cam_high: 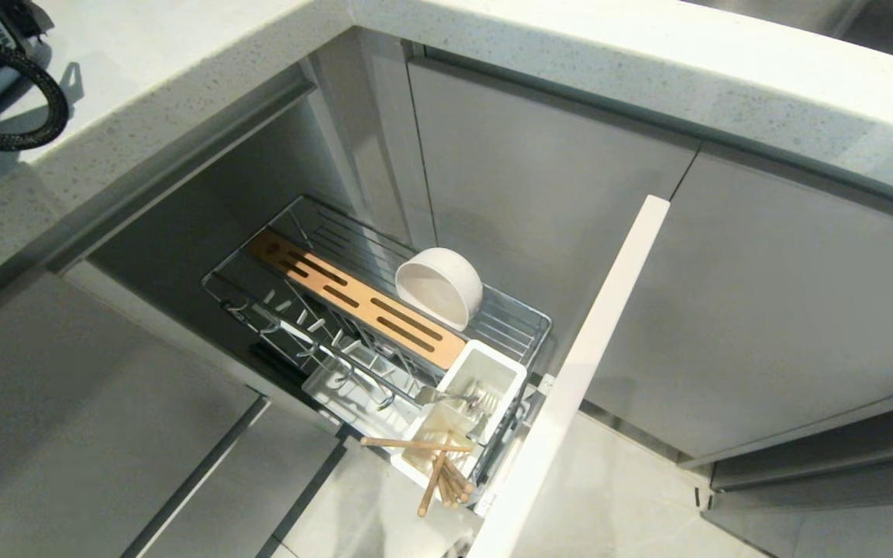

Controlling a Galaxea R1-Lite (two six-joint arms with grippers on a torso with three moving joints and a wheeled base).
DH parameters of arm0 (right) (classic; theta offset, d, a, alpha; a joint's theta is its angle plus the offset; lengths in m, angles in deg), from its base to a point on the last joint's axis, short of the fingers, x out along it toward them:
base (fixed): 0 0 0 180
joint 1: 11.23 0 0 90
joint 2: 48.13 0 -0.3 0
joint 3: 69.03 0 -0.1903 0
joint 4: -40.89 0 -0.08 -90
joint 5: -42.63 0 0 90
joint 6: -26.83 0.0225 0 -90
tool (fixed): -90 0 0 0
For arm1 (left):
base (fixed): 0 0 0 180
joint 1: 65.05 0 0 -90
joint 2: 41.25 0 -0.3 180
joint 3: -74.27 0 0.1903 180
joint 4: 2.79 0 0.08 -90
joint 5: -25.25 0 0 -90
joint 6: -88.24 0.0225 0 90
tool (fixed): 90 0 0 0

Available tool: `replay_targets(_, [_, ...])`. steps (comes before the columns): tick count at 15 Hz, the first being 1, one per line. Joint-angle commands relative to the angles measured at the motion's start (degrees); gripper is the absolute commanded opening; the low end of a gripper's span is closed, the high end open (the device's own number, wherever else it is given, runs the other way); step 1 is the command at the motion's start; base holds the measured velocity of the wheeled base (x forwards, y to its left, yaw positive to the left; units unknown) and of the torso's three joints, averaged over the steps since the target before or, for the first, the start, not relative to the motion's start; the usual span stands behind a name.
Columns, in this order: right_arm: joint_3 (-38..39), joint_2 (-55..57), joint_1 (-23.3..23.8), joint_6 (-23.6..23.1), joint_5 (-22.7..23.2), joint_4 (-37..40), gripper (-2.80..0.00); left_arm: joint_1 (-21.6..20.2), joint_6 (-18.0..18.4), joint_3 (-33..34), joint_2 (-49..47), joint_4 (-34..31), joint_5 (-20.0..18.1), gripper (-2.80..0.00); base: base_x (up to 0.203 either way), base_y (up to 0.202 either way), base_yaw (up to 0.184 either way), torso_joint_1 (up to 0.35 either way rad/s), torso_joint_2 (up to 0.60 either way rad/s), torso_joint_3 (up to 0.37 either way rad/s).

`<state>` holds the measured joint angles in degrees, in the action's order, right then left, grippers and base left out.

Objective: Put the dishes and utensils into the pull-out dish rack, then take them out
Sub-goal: Pick up the plate and place it in the cupboard

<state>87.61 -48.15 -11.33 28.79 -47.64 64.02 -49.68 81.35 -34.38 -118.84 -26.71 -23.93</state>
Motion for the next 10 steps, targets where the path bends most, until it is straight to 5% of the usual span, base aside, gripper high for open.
replay_targets(1, [0.09, -0.24, 0.01, -0.01, -0.08, -0.02, -2.80, -0.43, -0.14, -0.59, -0.99, 0.02, 0.22, 0.00, 0.000, 0.000, 0.000, 0.000, 0.00, 0.000])
replay_targets(10, [0.09, -0.24, -0.08, -0.03, 0.00, -0.02, -2.80, -1.49, -0.23, -1.47, -2.93, -0.77, -0.22, 0.00, 0.000, 0.000, 0.000, 0.000, 0.00, 0.000])
